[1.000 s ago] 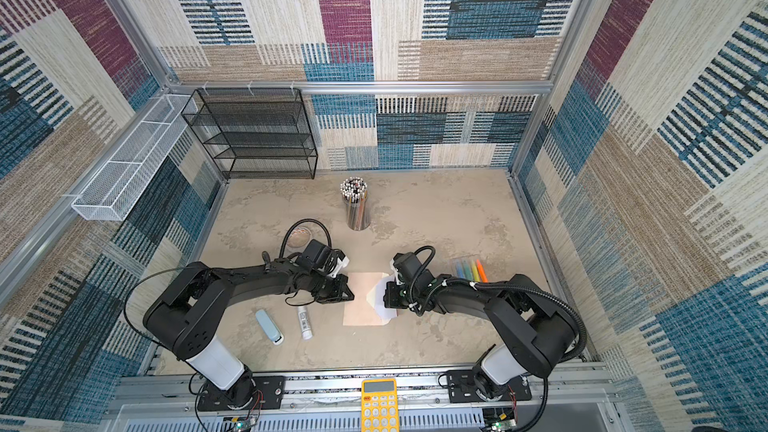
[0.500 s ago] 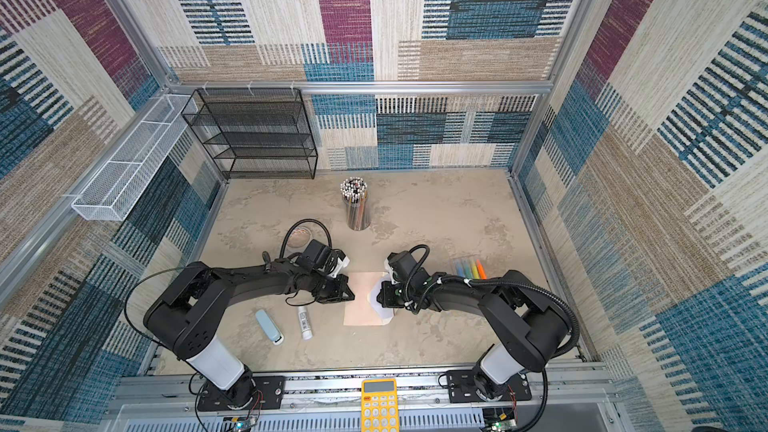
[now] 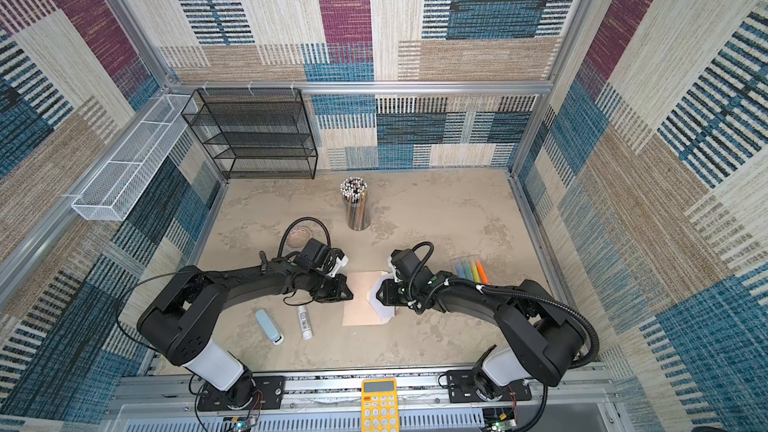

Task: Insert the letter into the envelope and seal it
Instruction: 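Slide the white letter further into the pink envelope with the right gripper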

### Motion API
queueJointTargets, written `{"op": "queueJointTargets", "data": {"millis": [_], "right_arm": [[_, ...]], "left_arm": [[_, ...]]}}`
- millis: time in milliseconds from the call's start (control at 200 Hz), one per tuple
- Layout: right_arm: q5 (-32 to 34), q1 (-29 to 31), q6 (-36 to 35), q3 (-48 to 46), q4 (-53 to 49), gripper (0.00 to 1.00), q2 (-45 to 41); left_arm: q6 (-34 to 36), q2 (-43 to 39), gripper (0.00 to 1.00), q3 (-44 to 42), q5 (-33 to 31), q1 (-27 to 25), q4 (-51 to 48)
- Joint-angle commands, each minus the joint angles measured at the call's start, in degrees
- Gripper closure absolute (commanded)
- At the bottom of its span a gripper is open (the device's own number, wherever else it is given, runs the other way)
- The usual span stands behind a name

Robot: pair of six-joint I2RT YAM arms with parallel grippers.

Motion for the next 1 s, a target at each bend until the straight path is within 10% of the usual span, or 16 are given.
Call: {"op": "queueJointTargets", "data": {"millis": [0,997], "right_arm": [[1.44,0.08,-0.30,0.71,-1.50,0.56,-0.54],[0.24,-2.66,0.95,-1.62,0.16,0.98,1.48]], "left_arm": [[1.39,-0.55,0.88,0.35,-0.90,0.03,-0.87],[2.97,-4.81,0.71,-0.36,-4.66,0.98,-5.21]]}}
